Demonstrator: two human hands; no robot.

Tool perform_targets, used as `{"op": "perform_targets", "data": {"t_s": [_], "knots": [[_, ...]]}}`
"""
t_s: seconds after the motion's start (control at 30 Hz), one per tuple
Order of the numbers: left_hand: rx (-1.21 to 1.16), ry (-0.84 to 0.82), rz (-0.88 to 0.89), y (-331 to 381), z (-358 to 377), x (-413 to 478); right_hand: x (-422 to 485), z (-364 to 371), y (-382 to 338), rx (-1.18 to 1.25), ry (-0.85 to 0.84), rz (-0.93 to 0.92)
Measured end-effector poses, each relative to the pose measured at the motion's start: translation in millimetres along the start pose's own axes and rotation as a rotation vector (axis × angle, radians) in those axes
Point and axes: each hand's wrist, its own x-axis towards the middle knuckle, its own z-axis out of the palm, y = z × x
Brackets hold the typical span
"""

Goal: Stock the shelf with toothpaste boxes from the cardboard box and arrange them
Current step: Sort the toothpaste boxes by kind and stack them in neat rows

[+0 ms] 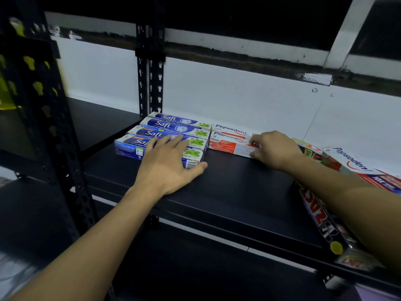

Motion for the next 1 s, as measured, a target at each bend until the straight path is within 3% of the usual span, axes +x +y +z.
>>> {"op": "perform_targets", "data": {"t_s": [0.3,0.47,0.7,1.0], "knots": [[0.003,-0.019,-0.006,2,-2,0,-6,-9,11,0.060,-0.020,0.044],[0.011,-0.020,-0.007,1,-1,1,-13,-5,21,0.133,-0.089,0.219],[0.012,-0.013,-0.009,1,-1,0,-16,1,21,0.336,-0.027,0.382],[0.018,-0.009,-0.012,1,0,1,-22,-3,20,0.348,-0.001,0.396]]}}
